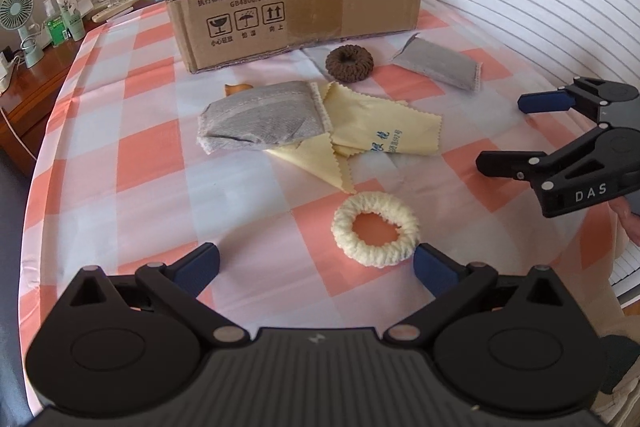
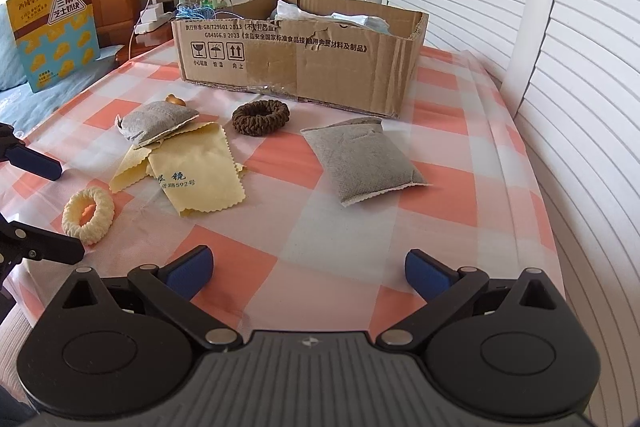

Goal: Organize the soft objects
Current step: 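Move the left tool to the cream fabric ring while the right tool approaches the grey sachet, then grasp the cream ring with the left tool while the right tool grasps the grey sachet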

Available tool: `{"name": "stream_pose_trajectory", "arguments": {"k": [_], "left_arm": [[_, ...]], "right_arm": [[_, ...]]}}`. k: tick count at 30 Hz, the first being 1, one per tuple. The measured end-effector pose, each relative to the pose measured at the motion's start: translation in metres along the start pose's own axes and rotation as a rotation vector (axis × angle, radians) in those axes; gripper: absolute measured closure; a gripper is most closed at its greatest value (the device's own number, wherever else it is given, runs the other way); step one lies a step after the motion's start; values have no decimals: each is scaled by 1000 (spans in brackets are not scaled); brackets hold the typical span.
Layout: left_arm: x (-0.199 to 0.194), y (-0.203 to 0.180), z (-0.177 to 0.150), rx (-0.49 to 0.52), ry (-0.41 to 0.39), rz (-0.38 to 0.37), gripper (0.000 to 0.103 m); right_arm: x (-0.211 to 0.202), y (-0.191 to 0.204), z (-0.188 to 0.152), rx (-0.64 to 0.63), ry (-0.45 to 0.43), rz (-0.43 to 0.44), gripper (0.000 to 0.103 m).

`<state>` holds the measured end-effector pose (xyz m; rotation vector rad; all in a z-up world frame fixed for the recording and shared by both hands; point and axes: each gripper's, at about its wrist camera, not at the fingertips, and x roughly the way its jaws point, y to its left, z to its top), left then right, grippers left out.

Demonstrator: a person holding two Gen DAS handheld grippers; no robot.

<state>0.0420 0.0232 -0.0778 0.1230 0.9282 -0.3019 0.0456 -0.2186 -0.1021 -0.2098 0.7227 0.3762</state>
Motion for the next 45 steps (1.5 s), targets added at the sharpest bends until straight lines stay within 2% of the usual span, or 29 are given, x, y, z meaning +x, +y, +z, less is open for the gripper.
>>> {"name": "stream_pose_trajectory", "arguments": {"k": [8, 10, 12, 13, 15, 17, 20, 25, 29, 34, 36, 45], "left_arm": [[0, -14, 1, 31, -28, -21, 4], [-2, -19, 1, 39, -43, -35, 15], [-4, -24, 2, 56, -60, -40, 34], [-5, -27, 2, 69, -66, -40, 38], [-7, -32, 3, 84, -72, -48, 54], [-7, -34, 3, 88, -75, -53, 58], [-7, -33, 3, 74, -79, -40, 62], [-7, -25, 4, 47, -75, -12, 62], [-6, -16, 5, 14, -74, 5, 62], [-4, -12, 7, -9, -77, 2, 62], [-4, -12, 7, -11, -79, -3, 62], [-4, -6, 7, -36, -84, -24, 62]], "right_arm": [[1, 1, -1, 0, -8, -2, 0], [0, 1, -1, -1, -10, -2, 0], [0, 1, -1, -2, -13, -1, 0], [0, 1, -2, -2, -14, -1, 0], [0, 0, -2, -3, -16, 0, 0], [0, 0, -2, -3, -19, 0, 0], [0, 0, -2, -4, -20, 1, 0], [-2, -4, 2, 7, -15, 6, 0], [-3, -11, 12, -11, -30, -22, 0], [21, -26, 20, -22, 23, -22, 0], [27, -32, 23, -17, 17, 15, 0], [57, -47, 53, -58, 36, 50, 0]]}}
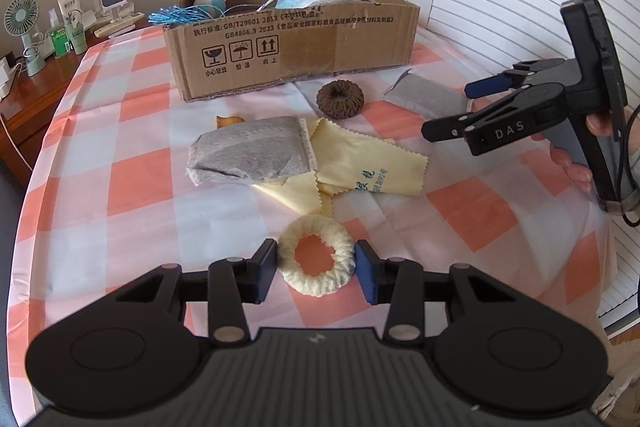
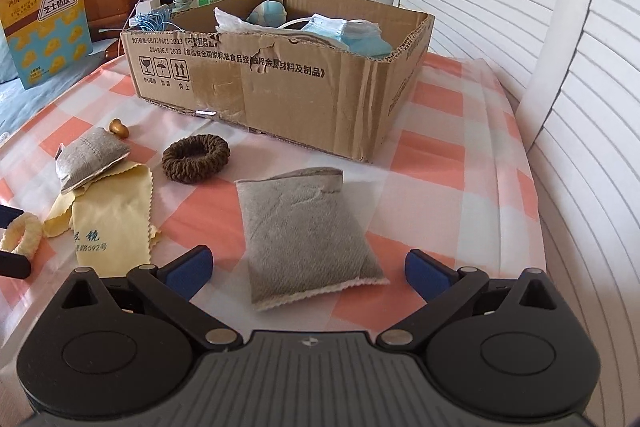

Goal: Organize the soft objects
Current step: 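Grasp the cream ring with the left tool while the right tool grasps the grey sachet, then carry the ring into the box and open the left tool while the right tool carries the sachet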

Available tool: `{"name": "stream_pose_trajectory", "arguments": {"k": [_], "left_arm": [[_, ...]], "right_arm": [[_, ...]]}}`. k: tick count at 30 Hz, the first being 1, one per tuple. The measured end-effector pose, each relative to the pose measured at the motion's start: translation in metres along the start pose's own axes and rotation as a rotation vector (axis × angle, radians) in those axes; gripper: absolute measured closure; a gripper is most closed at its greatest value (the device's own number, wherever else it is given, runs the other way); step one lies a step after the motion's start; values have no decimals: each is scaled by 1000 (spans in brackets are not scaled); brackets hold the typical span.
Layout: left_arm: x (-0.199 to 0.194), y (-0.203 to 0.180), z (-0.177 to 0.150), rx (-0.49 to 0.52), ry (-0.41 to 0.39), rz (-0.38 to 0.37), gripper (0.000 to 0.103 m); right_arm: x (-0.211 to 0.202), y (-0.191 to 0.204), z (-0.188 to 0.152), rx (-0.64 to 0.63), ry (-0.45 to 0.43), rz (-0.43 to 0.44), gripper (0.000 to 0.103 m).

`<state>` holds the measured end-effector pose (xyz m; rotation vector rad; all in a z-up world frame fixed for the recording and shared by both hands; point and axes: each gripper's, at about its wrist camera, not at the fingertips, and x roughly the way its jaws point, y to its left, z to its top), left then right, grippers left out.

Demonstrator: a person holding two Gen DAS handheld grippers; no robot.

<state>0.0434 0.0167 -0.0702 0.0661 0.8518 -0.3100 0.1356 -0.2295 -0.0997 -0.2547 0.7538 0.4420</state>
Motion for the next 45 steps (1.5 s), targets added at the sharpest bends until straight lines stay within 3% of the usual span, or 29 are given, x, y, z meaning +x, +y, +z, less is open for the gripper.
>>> {"name": "stream_pose_trajectory", "arguments": {"k": [10, 12, 14, 17, 26, 35, 45], "left_arm": [[1, 1, 1, -1, 1, -4, 62], [1, 1, 1, -5, 1, -8, 62], [1, 2, 1, -4, 3, -12, 62], [1, 2, 1, 1, 5, -14, 62], [1, 6, 2, -15, 11, -29, 62], [-9, 9, 5, 15, 10, -26, 65], [-26, 13, 21, 57, -9, -40, 65]], "right_arm": [[16, 5, 18, -29, 1, 28, 1], [15, 7, 18, -27, -11, 20, 8], [12, 8, 20, -23, -18, 12, 26], [8, 9, 20, -17, -18, -9, 39], [-3, 10, 19, 4, -12, -19, 59], [-21, 9, 13, 40, 2, -14, 66], [-53, 10, 24, 28, -34, -8, 66]]}}
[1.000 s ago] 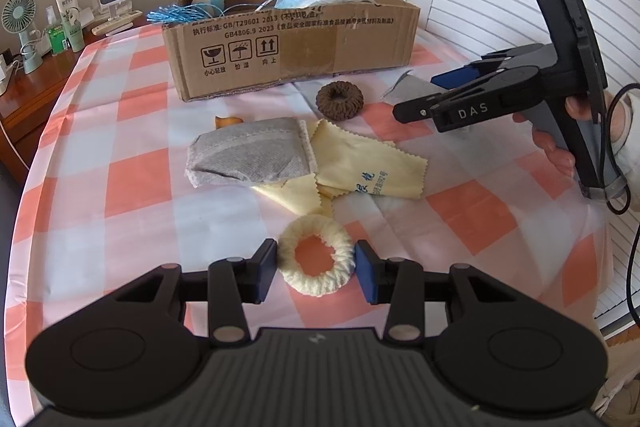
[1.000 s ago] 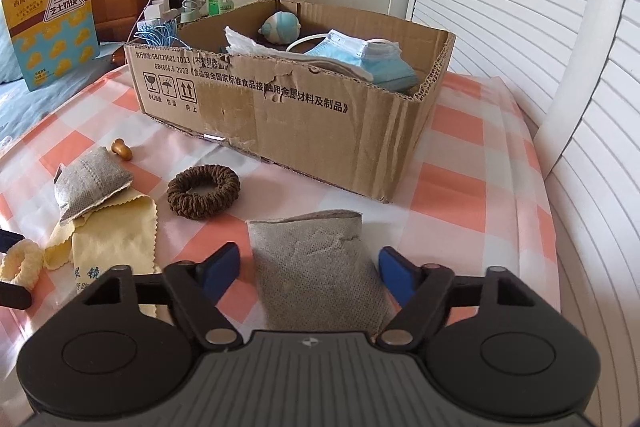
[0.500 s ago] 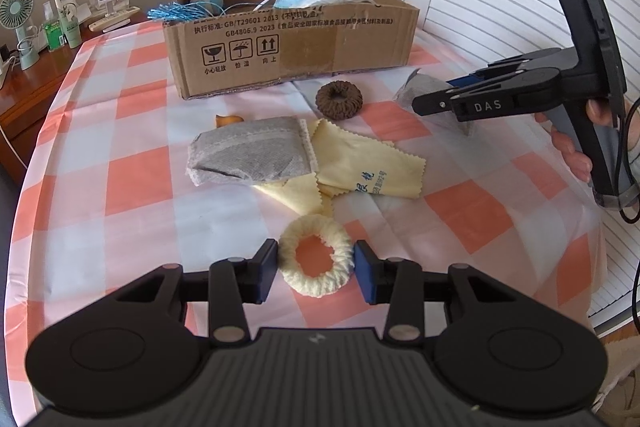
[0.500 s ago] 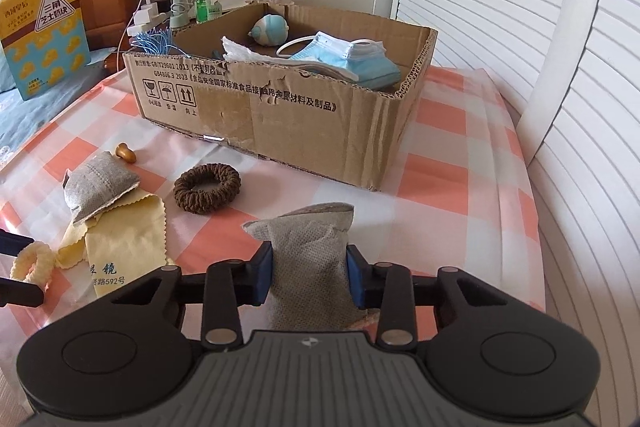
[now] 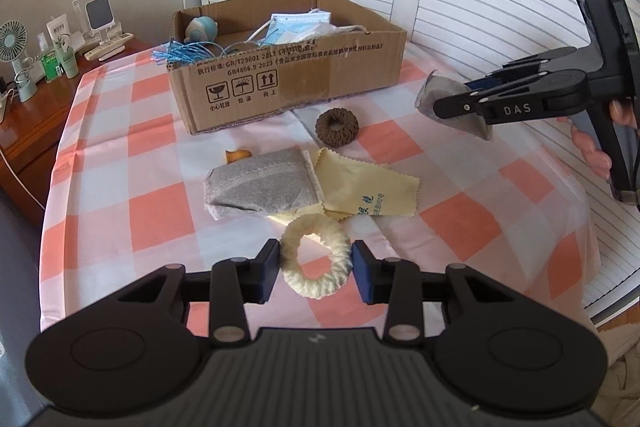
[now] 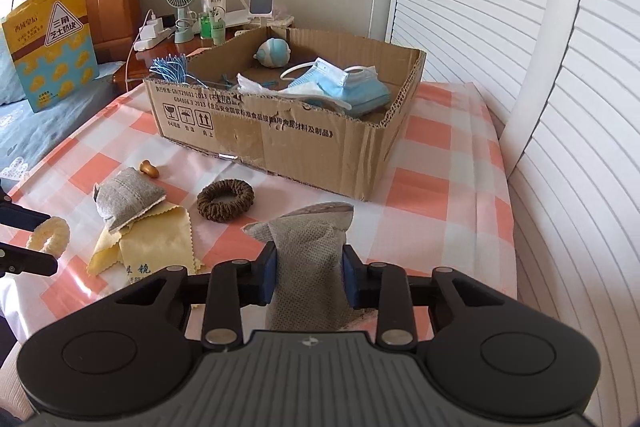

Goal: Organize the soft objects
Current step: 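Carry the ring into the box and open the left tool while the right tool carries the sachet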

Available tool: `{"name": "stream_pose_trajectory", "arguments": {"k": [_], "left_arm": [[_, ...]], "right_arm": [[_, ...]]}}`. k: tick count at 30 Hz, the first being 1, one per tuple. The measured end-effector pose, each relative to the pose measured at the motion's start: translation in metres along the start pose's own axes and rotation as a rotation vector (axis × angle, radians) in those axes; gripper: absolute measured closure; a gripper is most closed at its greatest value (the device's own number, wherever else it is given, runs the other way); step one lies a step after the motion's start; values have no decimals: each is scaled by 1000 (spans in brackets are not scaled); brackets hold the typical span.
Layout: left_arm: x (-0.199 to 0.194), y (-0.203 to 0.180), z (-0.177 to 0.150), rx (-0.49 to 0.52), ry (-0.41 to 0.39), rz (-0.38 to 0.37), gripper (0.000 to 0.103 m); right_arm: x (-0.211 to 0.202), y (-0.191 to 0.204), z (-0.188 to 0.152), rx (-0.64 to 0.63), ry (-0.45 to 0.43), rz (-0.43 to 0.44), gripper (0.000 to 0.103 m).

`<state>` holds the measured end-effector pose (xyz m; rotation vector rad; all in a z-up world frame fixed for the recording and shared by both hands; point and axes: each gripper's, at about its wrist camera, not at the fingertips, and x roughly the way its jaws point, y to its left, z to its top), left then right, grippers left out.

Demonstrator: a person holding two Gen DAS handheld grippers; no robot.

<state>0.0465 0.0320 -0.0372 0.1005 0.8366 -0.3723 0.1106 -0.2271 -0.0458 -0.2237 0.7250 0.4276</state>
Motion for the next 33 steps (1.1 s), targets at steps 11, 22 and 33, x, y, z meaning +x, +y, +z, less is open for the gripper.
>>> {"name": "stream_pose_trajectory", "arguments": {"k": [11, 22, 33], "left_arm": [[-6, 21, 56, 42, -69, 6, 65], [28, 33, 161, 143, -171, 40, 65], [104, 58, 214, 64, -206, 159, 22]], "right_arm": [[-25, 0, 38, -49, -80, -20, 66], [-21, -10, 77, -71, -129, -16, 66], [-3, -17, 102, -83, -137, -5, 66]]}}
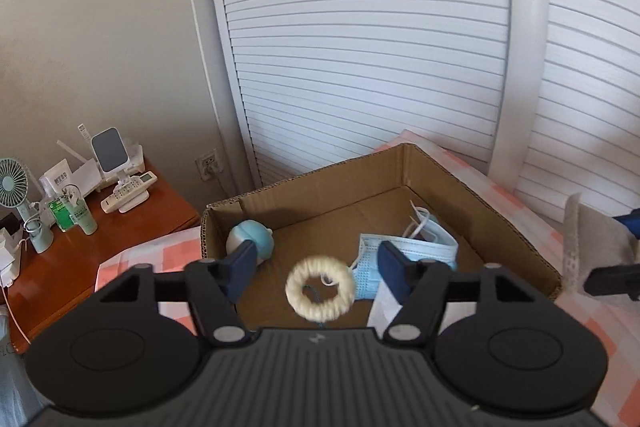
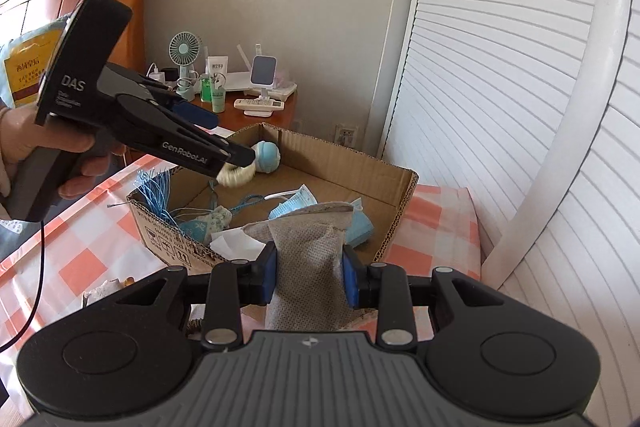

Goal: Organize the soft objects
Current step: 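Carry the ring into the box and open the left tool while the right tool carries the sachet, then lower the grey sachet into the box and open the right tool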

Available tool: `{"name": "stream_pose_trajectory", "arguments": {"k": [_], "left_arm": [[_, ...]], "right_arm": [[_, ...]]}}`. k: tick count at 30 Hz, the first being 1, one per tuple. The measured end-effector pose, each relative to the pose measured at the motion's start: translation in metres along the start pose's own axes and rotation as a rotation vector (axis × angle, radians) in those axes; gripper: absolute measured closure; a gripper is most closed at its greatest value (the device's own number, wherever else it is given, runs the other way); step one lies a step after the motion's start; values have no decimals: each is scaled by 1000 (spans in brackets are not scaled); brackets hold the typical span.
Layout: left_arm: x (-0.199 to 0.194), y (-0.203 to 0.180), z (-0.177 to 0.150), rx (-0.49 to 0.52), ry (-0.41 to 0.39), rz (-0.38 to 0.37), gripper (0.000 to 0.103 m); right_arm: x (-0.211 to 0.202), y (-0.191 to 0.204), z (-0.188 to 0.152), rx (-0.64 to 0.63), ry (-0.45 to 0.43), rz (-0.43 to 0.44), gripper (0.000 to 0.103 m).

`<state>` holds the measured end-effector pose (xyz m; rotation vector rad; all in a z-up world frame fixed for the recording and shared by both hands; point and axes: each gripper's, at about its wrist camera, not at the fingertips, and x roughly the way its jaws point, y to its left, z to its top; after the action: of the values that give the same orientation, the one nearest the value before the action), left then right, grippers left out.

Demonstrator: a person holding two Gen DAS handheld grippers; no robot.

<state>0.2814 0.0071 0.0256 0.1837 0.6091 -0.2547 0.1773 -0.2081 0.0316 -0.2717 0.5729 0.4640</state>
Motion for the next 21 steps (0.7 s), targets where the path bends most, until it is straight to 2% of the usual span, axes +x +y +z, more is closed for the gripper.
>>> {"name": "stream_pose_trajectory", "arguments": {"k": [5, 14, 21], "left_arm": [[-3, 6, -6, -45, 35, -53, 10], [-24, 2, -14, 10, 73, -46, 8], [-29, 14, -25, -12, 94, -35, 6]], "right_arm": [[8, -4, 8, 12, 2, 7, 66], [50, -13, 41, 49, 46, 35, 66], [104, -19, 67, 82, 108, 22, 66]]}}
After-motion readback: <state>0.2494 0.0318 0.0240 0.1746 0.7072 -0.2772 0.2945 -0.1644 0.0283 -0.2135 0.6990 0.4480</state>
